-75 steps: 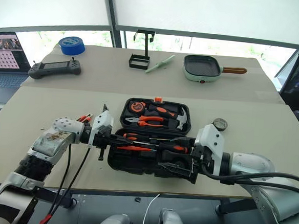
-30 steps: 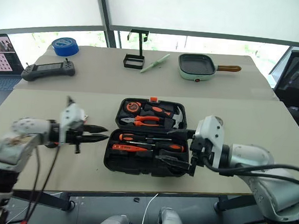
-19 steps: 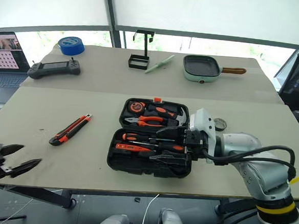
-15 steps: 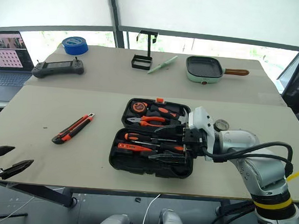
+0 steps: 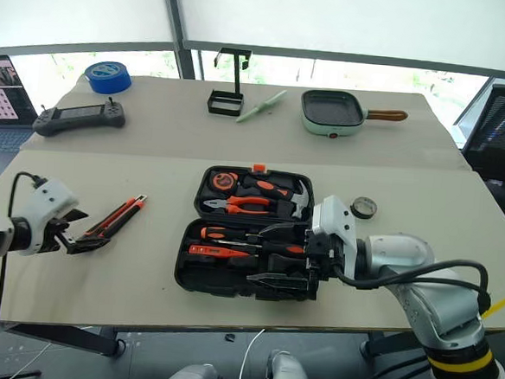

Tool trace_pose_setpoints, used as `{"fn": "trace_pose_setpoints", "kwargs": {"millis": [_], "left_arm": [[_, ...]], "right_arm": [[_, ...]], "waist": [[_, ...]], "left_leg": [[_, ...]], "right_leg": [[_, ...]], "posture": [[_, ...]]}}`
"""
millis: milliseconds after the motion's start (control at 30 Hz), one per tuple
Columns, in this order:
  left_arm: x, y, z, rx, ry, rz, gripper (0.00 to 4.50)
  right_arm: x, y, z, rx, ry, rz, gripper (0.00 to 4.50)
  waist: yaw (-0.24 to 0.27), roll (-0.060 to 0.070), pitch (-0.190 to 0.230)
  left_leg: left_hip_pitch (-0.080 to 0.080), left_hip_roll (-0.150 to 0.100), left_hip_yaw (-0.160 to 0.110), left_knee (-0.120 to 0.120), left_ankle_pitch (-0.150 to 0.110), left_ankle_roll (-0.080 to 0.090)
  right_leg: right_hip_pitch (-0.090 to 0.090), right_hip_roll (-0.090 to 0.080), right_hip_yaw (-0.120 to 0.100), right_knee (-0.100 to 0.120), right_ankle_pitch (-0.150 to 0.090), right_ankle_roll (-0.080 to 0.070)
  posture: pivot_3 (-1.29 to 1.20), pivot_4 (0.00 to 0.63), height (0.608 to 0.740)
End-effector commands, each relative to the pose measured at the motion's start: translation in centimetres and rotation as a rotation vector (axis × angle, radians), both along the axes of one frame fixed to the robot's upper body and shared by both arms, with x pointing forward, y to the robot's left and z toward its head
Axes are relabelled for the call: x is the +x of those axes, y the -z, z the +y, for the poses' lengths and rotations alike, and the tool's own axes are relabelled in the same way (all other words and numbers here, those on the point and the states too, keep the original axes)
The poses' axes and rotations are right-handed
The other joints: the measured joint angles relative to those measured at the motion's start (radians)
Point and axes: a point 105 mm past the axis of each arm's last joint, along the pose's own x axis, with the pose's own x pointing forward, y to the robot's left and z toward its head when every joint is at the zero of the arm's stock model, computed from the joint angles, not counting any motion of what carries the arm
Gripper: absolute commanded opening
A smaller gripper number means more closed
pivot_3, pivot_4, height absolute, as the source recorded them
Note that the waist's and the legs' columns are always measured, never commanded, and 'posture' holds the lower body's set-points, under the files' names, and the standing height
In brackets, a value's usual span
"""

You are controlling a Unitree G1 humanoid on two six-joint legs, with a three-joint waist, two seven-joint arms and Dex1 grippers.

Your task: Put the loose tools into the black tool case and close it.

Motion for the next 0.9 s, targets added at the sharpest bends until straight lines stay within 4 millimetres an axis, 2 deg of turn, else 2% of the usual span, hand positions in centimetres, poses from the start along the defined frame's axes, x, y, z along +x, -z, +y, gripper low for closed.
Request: {"fn": "trace_pose_setpoints", "kwargs": {"millis": [33,167,267,400,467,567,633,700,800,900], "left_arm": [[1.1,0.4,0.7,0.044,-0.039,0.023,4.45],[1.5,1.4,0.3,-0.009,-0.045,0.087,4.45],[1.8,1.9,1.1,-0.017,-0.088,0.108,3.67],[1.3,2.3,1.3,-0.075,-0.106,0.156,2.24],[1.8,1.1,0.4,-0.129,-0.059,0.108,1.68],[2.2,-1.6,-1.9,-0.2,0.097,0.007,1.67],[1.8,-5.0,-5.9,-0.279,0.315,-0.04,1.67],[0.8,-6.7,-9.7,-0.26,0.537,-0.051,1.67],[-0.3,-7.1,-13.3,-0.235,0.752,-0.027,1.67],[-0.9,-5.9,-15.9,-0.12,0.922,0.039,1.67]], "right_arm": [[-0.4,-1.1,0.2,0.02,0.019,-0.065,4.5],[-0.3,-1.2,0.2,0.021,0.051,-0.091,4.5],[-0.2,-1.2,0.2,0.018,0.062,-0.102,4.5],[0.0,-1.4,0.0,0.02,0.079,-0.113,4.5],[0.1,-1.4,-0.2,0.014,0.09,-0.118,4.5],[0.2,-1.4,-0.5,0.008,0.101,-0.121,4.5],[0.0,-1.1,-1.1,-0.002,0.114,-0.09,4.5],[-1.2,-0.7,-1.8,-0.015,0.076,0.001,4.5],[-1.9,-0.5,-2.5,-0.043,0.079,0.018,4.5],[-1.5,-0.6,-3.2,-0.059,0.142,-0.012,4.5]], "waist": [[-0.002,0.0,0.0],[-0.001,0.0,0.0],[0.002,0.0,0.0],[0.002,0.0,0.0],[0.0,0.001,0.0],[0.001,0.001,0.0],[0.009,-0.001,0.0],[0.025,-0.003,0.002],[0.029,-0.002,0.002],[0.019,-0.002,0.002]], "left_leg": [[0.0,0.0,0.0,0.0,0.0,0.0],[0.004,0.0,0.001,-0.001,0.001,-0.002],[0.006,0.0,0.001,-0.002,0.002,-0.003],[0.007,0.0,0.001,-0.002,0.003,-0.004],[0.007,0.001,0.001,-0.002,0.003,-0.004],[0.007,0.001,0.0,-0.003,0.003,-0.004],[0.003,0.001,0.0,-0.002,0.003,-0.004],[-0.003,0.001,-0.002,0.002,0.003,-0.004],[-0.009,-0.001,-0.004,0.01,0.002,-0.004],[-0.004,-0.002,-0.003,0.01,0.002,-0.004]], "right_leg": [[0.0,0.0,0.0,0.0,0.0,0.0],[0.002,-0.001,0.001,0.0,0.0,0.0],[0.003,-0.001,0.003,0.0,-0.001,-0.001],[0.003,-0.002,0.007,0.002,-0.001,-0.001],[0.003,-0.002,0.008,0.002,-0.001,-0.001],[0.002,-0.002,0.008,0.002,-0.001,-0.001],[0.001,-0.002,0.007,0.001,-0.001,-0.002],[-0.002,-0.002,0.004,0.001,-0.001,-0.002],[-0.003,-0.004,-0.002,0.001,0.0,-0.001],[0.003,-0.005,0.001,0.0,0.0,0.0]], "posture": [[0.0,0.15,0.74],[0.0,0.15,0.74],[0.0,0.15,0.74],[0.0,0.15,0.74],[0.0,0.15,0.74],[0.0,0.15,0.74],[0.0,0.15,0.74],[0.0,0.15,0.74],[0.0,0.15,0.74],[0.0,0.15,0.74]]}}
